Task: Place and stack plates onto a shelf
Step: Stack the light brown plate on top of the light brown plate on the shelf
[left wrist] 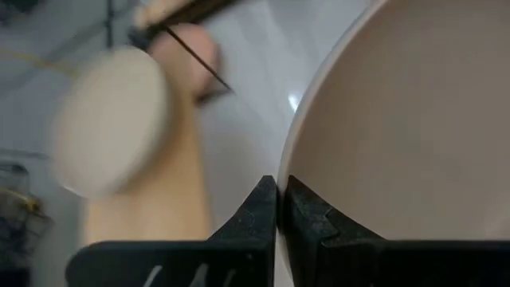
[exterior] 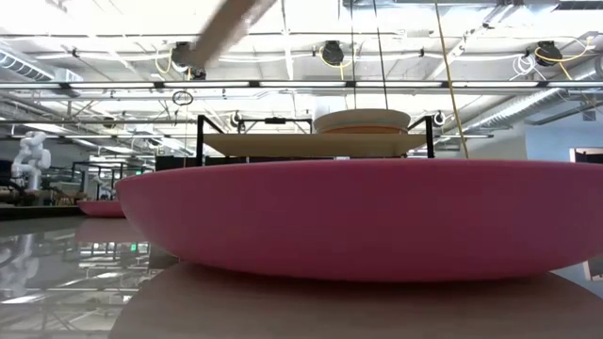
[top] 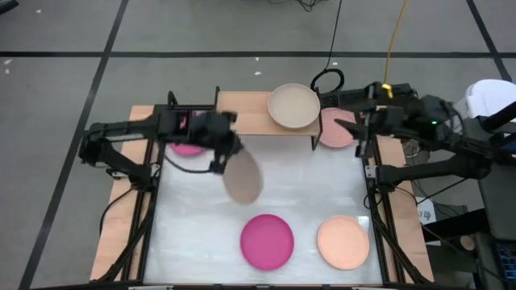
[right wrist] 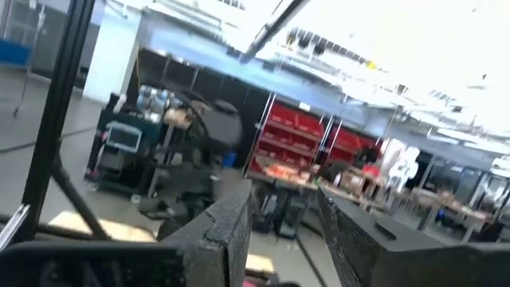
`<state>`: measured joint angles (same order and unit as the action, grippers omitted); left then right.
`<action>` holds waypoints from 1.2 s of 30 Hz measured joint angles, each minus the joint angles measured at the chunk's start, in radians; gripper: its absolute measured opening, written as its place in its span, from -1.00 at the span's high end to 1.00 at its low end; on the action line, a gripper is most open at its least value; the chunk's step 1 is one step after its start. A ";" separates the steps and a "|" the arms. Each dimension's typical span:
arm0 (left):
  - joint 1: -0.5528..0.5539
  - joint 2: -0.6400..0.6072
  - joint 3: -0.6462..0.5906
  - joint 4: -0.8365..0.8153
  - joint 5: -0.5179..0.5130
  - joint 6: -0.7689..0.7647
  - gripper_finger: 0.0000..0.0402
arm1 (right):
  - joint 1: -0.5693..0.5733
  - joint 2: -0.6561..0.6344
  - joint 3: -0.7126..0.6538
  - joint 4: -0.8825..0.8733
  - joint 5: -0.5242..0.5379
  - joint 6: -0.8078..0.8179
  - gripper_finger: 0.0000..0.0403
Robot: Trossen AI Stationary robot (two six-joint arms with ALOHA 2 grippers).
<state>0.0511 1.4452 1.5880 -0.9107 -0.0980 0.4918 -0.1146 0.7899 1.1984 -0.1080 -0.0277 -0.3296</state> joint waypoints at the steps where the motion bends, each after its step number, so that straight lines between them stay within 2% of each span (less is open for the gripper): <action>1: 0.039 0.018 0.026 0.013 0.023 0.037 0.95 | 0.000 -0.004 0.000 0.005 0.000 -0.005 0.37; 8: 0.283 0.236 0.345 0.013 0.105 0.135 0.95 | 0.000 -0.003 0.000 0.017 -0.002 -0.026 0.37; 13: 0.408 0.431 0.630 -0.035 0.247 0.120 0.95 | 0.000 0.007 0.000 0.014 -0.002 -0.030 0.37; 16: 0.476 0.523 0.769 -0.020 0.344 0.040 0.95 | 0.000 0.006 0.000 0.014 -0.003 -0.027 0.37; 21: 0.591 0.573 0.732 0.176 0.559 -0.197 0.95 | 0.000 0.006 0.000 0.014 -0.003 -0.030 0.37; 24: 0.637 0.607 0.732 0.218 0.618 -0.287 0.95 | 0.000 0.005 0.000 0.014 -0.003 -0.032 0.37; 36: 0.613 0.741 0.731 0.234 0.625 -0.292 0.96 | 0.000 0.008 0.000 -0.043 -0.003 -0.018 0.37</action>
<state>0.6640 2.1860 2.3188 -0.6766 0.5274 0.2001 -0.1150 0.7982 1.1984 -0.1513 -0.0307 -0.3478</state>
